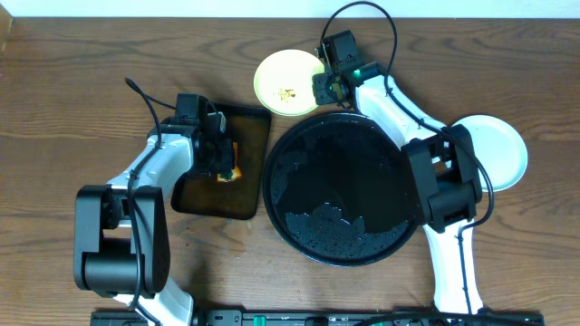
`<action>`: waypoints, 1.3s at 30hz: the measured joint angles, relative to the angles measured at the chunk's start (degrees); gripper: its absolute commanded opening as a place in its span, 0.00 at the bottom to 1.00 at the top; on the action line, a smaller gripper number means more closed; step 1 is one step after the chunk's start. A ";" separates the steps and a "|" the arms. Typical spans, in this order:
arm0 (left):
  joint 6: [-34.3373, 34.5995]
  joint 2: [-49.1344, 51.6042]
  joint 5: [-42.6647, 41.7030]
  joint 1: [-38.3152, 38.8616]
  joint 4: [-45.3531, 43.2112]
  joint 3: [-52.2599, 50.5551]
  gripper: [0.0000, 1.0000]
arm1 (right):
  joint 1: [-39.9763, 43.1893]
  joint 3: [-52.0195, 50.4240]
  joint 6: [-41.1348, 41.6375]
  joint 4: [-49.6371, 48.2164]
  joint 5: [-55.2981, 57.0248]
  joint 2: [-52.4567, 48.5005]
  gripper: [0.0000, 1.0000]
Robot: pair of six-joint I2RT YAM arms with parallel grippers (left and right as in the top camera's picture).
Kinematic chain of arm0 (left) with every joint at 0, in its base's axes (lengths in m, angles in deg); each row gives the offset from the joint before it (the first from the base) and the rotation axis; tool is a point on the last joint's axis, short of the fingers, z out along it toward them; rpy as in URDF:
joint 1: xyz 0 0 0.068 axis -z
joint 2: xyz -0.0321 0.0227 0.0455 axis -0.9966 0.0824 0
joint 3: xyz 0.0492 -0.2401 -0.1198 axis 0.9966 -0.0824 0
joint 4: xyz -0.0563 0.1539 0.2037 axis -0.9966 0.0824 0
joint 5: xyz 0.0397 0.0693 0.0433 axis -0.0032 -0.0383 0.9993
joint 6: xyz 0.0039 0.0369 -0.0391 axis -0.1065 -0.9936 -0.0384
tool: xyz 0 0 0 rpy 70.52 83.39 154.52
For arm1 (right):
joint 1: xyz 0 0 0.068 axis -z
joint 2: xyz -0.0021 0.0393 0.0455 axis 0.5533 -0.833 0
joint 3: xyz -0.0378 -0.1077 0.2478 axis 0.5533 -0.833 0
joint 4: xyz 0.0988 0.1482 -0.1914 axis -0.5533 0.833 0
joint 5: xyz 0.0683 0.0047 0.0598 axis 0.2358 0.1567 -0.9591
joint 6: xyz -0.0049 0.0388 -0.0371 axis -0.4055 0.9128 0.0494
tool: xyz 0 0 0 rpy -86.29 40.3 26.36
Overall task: Clean dirty plates on tray and stack at the side
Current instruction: 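Grasp the yellow plate rim with the right gripper, then drag the yellow plate onto the round black tray with the right gripper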
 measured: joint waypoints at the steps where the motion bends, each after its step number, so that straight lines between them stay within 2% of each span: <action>1: 0.00 0.00 0.00 0.02 0.00 0.02 0.20 | 0.00 0.00 0.39 -0.04 0.00 0.00 0.42; 16: 0.00 0.00 0.00 0.02 0.00 0.02 0.20 | 0.00 -1.51 5.29 -0.09 0.00 -0.07 0.36; 22: 0.00 0.00 0.00 0.00 0.00 0.02 0.20 | 0.00 -1.62 6.62 -0.24 0.00 -1.46 0.22; 24: 0.00 0.00 0.00 0.02 0.00 0.02 0.20 | 0.00 -1.64 6.99 -0.35 -0.07 -1.68 0.15; 25: 0.00 0.00 0.00 0.02 0.00 0.00 0.20 | 0.00 -1.64 7.67 -0.39 0.15 -1.73 0.06; 27: 0.00 0.00 0.00 0.00 0.00 0.02 0.20 | 0.00 -1.64 7.93 -0.76 0.02 -1.73 0.01; 39: 0.00 0.00 0.00 0.00 0.00 0.00 0.20 | 0.20 -1.60 10.19 -1.31 1.18 -1.14 0.01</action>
